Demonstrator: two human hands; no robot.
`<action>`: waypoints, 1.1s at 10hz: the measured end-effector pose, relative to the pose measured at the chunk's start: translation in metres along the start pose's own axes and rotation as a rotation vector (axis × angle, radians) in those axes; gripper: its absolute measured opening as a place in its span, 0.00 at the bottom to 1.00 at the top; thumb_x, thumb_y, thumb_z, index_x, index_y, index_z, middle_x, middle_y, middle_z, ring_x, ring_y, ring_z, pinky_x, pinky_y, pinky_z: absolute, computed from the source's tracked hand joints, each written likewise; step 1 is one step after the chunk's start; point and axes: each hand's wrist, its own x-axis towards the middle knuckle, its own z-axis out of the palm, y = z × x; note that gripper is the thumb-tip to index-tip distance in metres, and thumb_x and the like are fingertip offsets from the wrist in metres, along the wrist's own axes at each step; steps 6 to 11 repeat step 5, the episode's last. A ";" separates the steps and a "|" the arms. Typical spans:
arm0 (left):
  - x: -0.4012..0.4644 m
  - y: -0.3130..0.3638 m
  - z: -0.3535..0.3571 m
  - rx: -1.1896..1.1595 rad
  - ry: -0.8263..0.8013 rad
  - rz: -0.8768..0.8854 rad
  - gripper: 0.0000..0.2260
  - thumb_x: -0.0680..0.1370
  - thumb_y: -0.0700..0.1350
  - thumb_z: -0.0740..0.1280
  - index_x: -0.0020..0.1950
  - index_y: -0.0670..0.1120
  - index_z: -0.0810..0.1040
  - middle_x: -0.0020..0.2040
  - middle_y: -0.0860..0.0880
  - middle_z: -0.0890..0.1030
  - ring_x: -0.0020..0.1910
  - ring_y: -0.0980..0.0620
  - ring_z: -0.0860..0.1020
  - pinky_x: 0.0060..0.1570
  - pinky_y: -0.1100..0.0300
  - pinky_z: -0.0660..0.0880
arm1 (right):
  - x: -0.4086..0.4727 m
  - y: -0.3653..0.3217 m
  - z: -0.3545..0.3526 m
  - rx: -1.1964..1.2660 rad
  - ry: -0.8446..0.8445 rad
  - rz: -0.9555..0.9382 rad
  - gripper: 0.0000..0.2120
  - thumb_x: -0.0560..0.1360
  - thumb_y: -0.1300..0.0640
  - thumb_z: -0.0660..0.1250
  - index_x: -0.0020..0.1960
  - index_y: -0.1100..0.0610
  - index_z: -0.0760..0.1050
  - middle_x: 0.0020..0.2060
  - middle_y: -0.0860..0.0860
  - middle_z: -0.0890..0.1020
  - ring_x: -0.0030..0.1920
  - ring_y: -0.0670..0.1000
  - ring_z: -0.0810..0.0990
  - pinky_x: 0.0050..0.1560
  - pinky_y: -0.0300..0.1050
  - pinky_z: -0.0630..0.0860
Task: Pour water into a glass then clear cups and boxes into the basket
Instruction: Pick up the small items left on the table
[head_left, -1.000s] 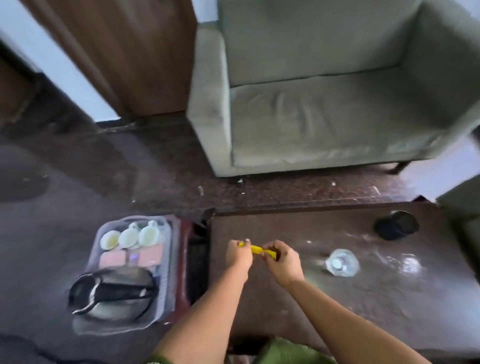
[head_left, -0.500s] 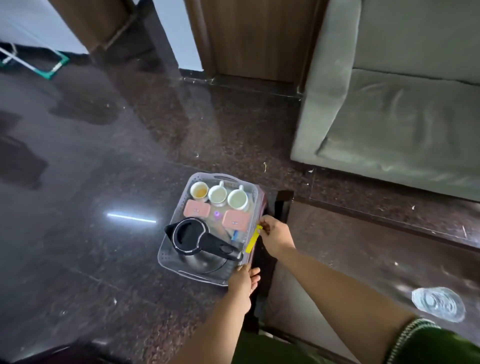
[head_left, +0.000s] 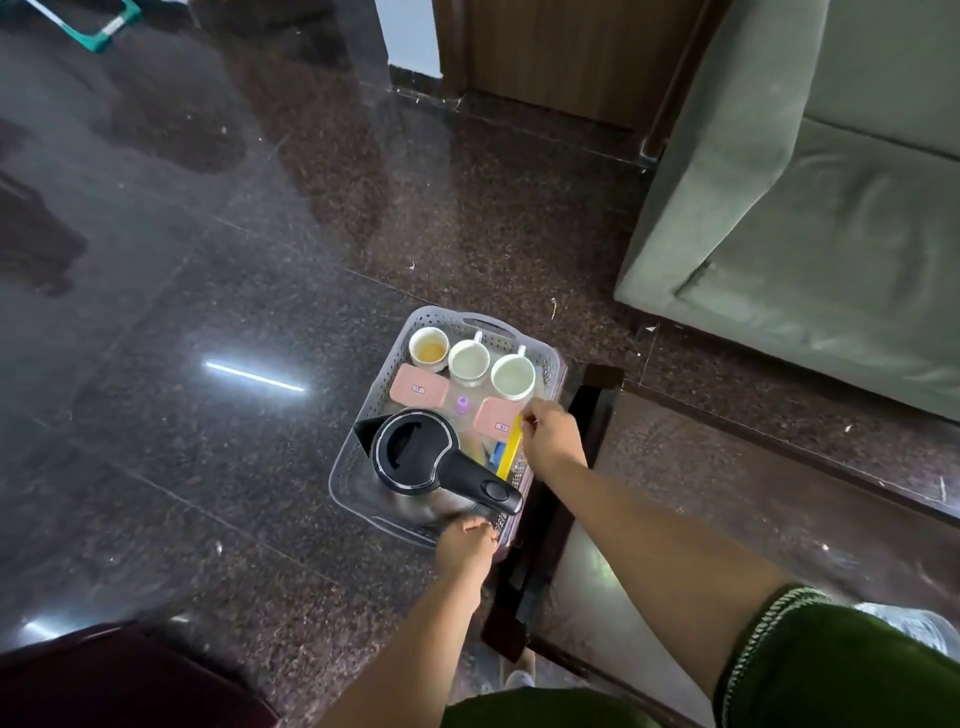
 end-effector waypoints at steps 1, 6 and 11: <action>0.008 0.001 -0.002 0.105 -0.018 0.013 0.13 0.77 0.37 0.64 0.61 0.36 0.77 0.43 0.47 0.80 0.45 0.50 0.77 0.50 0.57 0.76 | -0.012 -0.001 0.013 -0.382 -0.160 -0.113 0.09 0.76 0.65 0.62 0.54 0.59 0.76 0.51 0.59 0.82 0.50 0.62 0.81 0.46 0.47 0.76; 0.005 -0.003 -0.002 0.166 0.023 0.068 0.11 0.77 0.39 0.64 0.59 0.38 0.79 0.58 0.39 0.81 0.53 0.44 0.80 0.48 0.55 0.78 | -0.022 0.016 0.007 -0.559 -0.122 -0.281 0.15 0.79 0.58 0.61 0.63 0.51 0.78 0.59 0.53 0.74 0.60 0.56 0.69 0.57 0.50 0.70; 0.005 -0.003 -0.002 0.166 0.023 0.068 0.11 0.77 0.39 0.64 0.59 0.38 0.79 0.58 0.39 0.81 0.53 0.44 0.80 0.48 0.55 0.78 | -0.022 0.016 0.007 -0.559 -0.122 -0.281 0.15 0.79 0.58 0.61 0.63 0.51 0.78 0.59 0.53 0.74 0.60 0.56 0.69 0.57 0.50 0.70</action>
